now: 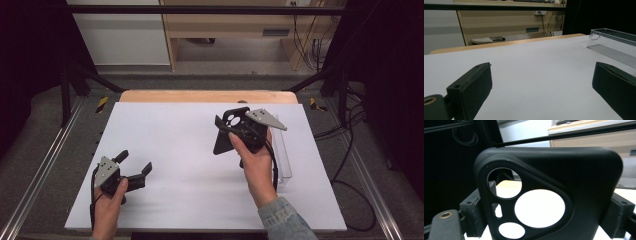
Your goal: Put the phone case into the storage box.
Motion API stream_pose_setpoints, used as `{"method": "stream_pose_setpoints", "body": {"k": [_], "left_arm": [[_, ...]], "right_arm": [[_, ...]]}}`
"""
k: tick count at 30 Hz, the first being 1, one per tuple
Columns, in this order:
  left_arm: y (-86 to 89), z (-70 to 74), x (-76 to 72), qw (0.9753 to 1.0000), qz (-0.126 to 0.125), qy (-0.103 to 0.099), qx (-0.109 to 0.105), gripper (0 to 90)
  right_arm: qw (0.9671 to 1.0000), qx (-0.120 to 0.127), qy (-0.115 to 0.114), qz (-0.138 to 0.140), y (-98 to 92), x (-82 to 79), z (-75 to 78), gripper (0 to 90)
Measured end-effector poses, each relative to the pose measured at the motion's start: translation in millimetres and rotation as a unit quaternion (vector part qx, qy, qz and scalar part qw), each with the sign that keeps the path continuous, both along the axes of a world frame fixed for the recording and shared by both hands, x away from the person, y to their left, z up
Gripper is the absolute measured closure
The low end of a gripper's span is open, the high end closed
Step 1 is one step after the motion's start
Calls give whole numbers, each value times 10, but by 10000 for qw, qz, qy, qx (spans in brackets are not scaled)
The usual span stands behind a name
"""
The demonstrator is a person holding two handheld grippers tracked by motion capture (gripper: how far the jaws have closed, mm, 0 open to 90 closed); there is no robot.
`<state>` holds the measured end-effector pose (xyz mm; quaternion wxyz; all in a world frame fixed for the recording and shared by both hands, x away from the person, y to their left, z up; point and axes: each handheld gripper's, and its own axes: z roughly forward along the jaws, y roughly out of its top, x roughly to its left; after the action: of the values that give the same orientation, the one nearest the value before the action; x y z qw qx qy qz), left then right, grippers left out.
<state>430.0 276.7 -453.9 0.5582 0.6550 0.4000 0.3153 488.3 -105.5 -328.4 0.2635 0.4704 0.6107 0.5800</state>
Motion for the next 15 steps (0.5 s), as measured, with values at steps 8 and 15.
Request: {"method": "stream_pose_setpoints", "body": {"k": [8, 15], "left_arm": [[15, 0, -1, 10000, 25, -8, -33, 28], [40, -2, 4, 9999, 81, -5, -62, 28]], "right_arm": [[9994, -166, 34, -289, -154, 219, 160, 138], [9976, -362, -73, -588, -305, 371, 277, 138]]}}
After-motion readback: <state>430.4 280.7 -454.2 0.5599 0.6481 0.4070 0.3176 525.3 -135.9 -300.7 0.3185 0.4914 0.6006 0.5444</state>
